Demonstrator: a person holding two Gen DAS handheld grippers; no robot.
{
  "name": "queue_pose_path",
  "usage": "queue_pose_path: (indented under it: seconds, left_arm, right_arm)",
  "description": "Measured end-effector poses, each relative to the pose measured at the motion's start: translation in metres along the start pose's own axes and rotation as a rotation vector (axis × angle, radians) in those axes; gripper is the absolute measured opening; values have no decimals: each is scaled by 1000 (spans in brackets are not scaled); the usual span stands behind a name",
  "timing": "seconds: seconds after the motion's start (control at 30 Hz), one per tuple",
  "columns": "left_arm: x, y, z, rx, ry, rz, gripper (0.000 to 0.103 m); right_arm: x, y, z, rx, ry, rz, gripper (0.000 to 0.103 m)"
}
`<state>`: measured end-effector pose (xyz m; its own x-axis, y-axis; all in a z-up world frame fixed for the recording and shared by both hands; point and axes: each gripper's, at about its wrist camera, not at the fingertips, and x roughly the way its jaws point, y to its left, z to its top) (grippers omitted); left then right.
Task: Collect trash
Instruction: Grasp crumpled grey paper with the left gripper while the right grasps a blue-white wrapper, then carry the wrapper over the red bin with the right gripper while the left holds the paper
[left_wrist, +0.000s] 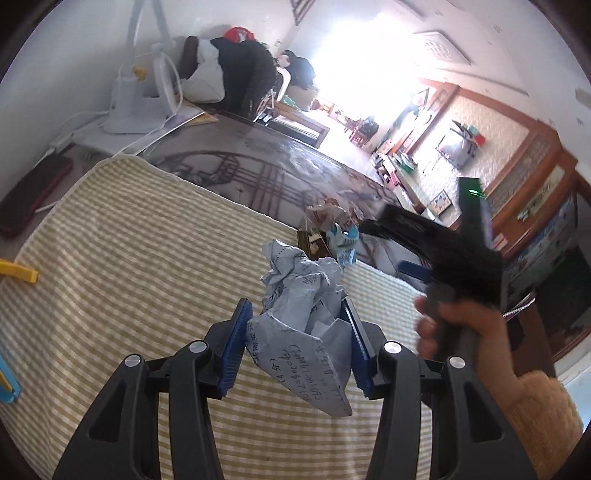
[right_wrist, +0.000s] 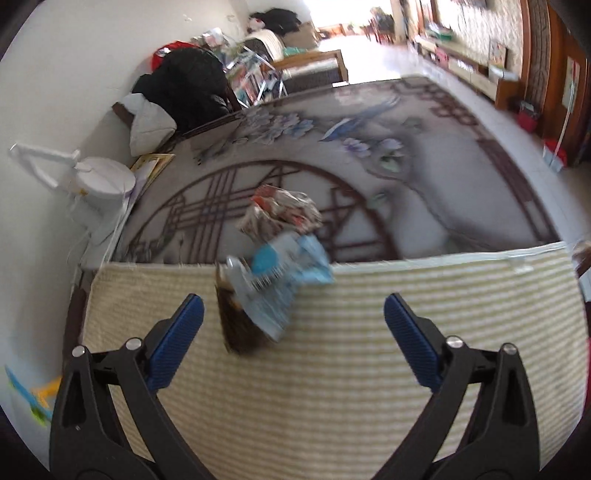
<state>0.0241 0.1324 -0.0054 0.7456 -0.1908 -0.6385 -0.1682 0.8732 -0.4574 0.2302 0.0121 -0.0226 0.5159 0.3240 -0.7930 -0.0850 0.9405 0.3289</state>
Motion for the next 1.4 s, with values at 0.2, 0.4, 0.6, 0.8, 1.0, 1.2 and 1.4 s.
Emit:
queue_pose_path:
  seconds: [0.2, 0.4, 0.6, 0.8, 1.0, 1.2, 1.4]
  left_arm:
    - [-1, 8, 4, -47, -6, -19, 46]
    - [-3, 12, 5, -64, -15, -31, 46]
    - [2, 12, 2, -67, 7, -19, 46]
    - [6, 9, 1, -44, 13, 9, 46]
    - [15, 4, -5, -20, 41, 39, 46]
    - [21, 1, -10, 17, 45, 78, 46]
    - [25, 1, -17, 36, 51, 121, 46]
  right_arm:
    - [48, -10, 9, 188, 125, -2, 71]
    - [64, -14, 10, 188, 156, -27, 46]
    - [45, -13, 9, 117, 143, -13, 32]
    - [2, -24, -12, 64, 148, 46, 32]
    - [-62, -38, -45, -58, 108, 62, 32]
    - [-128, -59, -85, -145, 21, 62, 32]
    - [-174, -80, -129, -228, -105, -42, 32]
